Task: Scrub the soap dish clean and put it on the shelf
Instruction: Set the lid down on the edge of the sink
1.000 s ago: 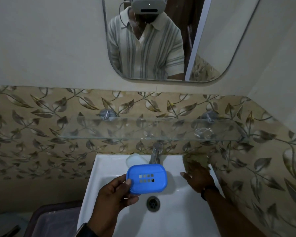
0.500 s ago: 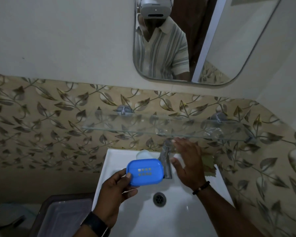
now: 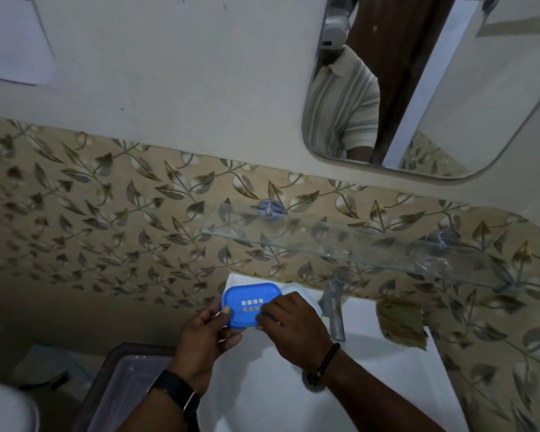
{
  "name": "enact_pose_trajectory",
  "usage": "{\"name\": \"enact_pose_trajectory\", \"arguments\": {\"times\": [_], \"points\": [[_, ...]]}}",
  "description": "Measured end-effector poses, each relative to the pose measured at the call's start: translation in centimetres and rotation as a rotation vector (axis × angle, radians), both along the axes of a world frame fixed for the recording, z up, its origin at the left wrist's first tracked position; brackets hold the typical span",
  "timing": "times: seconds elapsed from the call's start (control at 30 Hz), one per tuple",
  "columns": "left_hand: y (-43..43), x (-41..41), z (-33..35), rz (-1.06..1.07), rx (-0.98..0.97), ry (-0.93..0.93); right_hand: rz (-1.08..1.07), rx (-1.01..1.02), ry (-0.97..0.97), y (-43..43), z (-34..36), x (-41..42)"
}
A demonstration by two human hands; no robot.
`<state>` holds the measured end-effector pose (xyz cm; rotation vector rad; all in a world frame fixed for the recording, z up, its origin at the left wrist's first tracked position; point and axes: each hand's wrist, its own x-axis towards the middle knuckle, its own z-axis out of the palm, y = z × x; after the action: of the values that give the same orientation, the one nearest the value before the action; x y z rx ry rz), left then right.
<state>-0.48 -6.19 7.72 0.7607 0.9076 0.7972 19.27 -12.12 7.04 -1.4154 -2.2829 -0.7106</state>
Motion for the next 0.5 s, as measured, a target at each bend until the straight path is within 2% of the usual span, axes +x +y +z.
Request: {"name": "enact_pose_trajectory", "arguments": {"times": [0.27, 0.5], "points": [[1.3, -0.7, -0.7, 0.069, -0.039, 0.052, -0.140, -0.092, 0.020, 4.9, -1.0, 0.4], [-0.1, -2.4, -2.0, -0.074, -0.059, 0.149, -0.341, -0.353, -0.035, 7.1, -2.7, -0.2]]}}
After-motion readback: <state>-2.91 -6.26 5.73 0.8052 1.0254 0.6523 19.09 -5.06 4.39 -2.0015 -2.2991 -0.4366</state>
